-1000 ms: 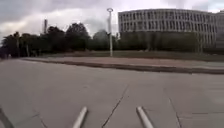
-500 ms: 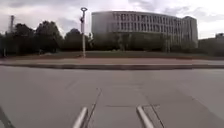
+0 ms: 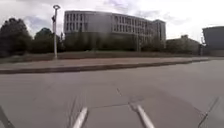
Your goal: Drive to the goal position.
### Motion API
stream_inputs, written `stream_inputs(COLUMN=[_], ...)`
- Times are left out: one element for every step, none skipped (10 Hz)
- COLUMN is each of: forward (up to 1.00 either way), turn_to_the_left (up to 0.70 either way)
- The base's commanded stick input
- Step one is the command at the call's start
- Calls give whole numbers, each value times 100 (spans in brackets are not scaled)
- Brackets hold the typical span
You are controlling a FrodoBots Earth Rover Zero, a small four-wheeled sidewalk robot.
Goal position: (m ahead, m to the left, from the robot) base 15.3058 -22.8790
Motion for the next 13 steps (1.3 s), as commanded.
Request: stream_inputs(forward=[0,0,0,0,0,0,0,0,0,58,100,100,100], turn_to_the_left=[-45,-45,-45,-45,-45,-45,-45,-45,-45,-34,-27,-27,-27])
